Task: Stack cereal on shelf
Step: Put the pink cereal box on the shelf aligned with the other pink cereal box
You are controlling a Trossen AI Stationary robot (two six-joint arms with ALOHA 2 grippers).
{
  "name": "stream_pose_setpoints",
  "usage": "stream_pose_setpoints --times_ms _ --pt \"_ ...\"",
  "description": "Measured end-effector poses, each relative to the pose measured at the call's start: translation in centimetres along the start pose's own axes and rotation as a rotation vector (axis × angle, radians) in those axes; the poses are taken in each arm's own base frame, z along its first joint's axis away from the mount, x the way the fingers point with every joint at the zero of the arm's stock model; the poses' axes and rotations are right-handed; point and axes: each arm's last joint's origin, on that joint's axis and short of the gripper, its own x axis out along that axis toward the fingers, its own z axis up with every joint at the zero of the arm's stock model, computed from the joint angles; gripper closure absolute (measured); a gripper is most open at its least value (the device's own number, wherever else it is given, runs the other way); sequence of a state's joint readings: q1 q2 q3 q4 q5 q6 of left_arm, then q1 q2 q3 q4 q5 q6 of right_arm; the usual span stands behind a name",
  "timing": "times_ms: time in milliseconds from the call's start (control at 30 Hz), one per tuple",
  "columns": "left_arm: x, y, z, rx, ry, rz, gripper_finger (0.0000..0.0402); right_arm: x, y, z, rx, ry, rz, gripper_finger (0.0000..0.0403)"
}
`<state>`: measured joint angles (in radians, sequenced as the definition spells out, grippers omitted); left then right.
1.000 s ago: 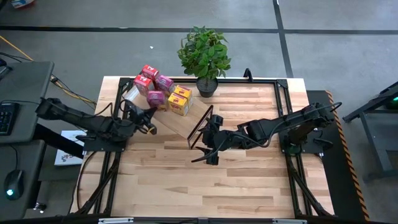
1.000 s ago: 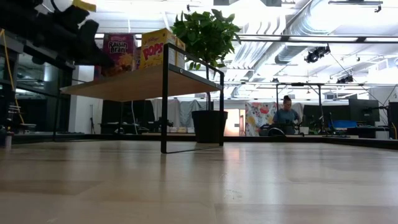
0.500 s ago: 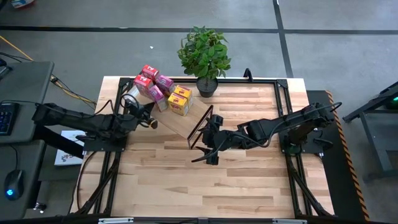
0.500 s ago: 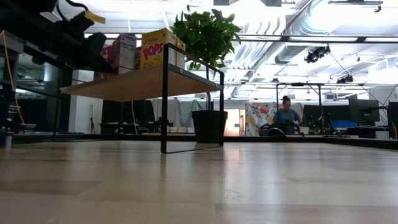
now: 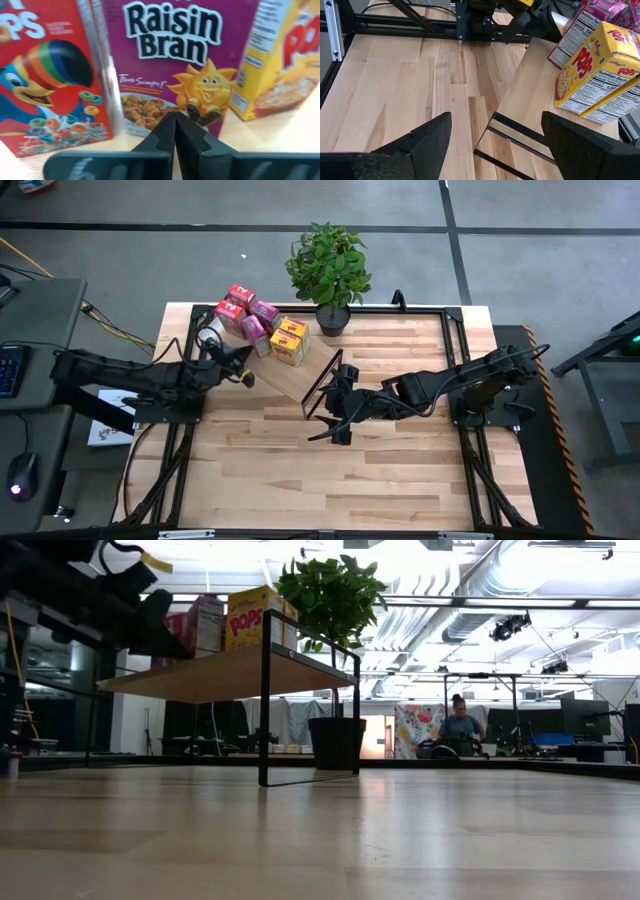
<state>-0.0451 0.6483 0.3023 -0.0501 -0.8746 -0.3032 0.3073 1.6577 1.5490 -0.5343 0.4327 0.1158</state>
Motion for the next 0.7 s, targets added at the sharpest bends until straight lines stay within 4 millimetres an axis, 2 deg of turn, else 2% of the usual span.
stream_pose_setpoints --times_ms 433,600,700 --pt "0.7 -0.3 0.5 -0.049 -0.002 -0.089 0.0401 0.0 0.0 0.0 0.000 0.000 0.003 0.0100" --pt "0.7 -0.4 0.6 0.013 -0.007 -0.102 0.0401 0.0 0.0 -0.1 0.001 0.005 0.002 0.0100" --pt "-0.1 -0.5 1.4 0.107 -0.005 -0.220 0.0401 0.0 0.0 -0.3 -0.013 0.028 -0.001 0.0100"
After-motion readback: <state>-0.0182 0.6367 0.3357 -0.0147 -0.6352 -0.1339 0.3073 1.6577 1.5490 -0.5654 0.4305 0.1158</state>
